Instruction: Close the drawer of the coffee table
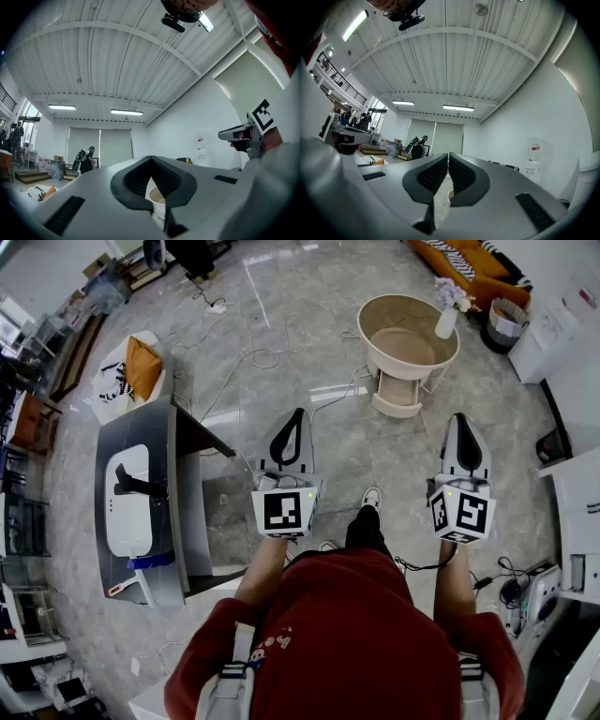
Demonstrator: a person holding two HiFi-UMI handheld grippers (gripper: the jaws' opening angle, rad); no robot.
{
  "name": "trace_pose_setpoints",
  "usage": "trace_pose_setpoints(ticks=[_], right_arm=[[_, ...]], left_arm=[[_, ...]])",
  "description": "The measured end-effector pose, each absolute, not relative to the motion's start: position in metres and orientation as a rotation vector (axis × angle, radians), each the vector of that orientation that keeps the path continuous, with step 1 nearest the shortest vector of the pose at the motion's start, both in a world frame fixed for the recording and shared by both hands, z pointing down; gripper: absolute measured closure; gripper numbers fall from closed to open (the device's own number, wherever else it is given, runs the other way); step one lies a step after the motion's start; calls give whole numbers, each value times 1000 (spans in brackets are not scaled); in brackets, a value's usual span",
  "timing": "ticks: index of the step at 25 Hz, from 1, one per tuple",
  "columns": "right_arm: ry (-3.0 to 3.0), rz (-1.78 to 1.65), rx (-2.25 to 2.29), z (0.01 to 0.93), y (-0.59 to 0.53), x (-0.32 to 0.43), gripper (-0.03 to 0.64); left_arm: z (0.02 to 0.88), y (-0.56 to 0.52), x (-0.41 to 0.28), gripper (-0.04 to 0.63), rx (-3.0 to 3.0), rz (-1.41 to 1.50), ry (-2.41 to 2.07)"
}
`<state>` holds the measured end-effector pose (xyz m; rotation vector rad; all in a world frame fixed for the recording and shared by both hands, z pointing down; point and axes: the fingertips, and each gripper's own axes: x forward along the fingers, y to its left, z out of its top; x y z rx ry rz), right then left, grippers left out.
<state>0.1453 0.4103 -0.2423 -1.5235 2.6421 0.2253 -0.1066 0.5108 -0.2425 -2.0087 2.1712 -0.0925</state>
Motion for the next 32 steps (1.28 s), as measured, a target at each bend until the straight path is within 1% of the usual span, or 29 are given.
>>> trace_pose_setpoints(ticks=[11, 15, 18, 24, 32], right_arm=[[2650, 216, -1524, -238, 415, 133, 589], [2625, 227, -1559, -237, 414, 135, 589], [2624, 272, -1604, -234, 412, 136, 589], [2612, 173, -1670, -218, 390, 148, 589], [2579, 113, -1748, -204, 325, 163, 589]], left_arm=[[-248, 518, -121, 583, -1943, -10, 2135], [-237, 514, -119, 583, -2008, -99, 2160], [-233, 507, -118, 583, -2041, -107, 2147], [-221, 474, -113, 583, -2095, -131, 2126], [-208, 397, -100, 583, -2181, -161, 2073]])
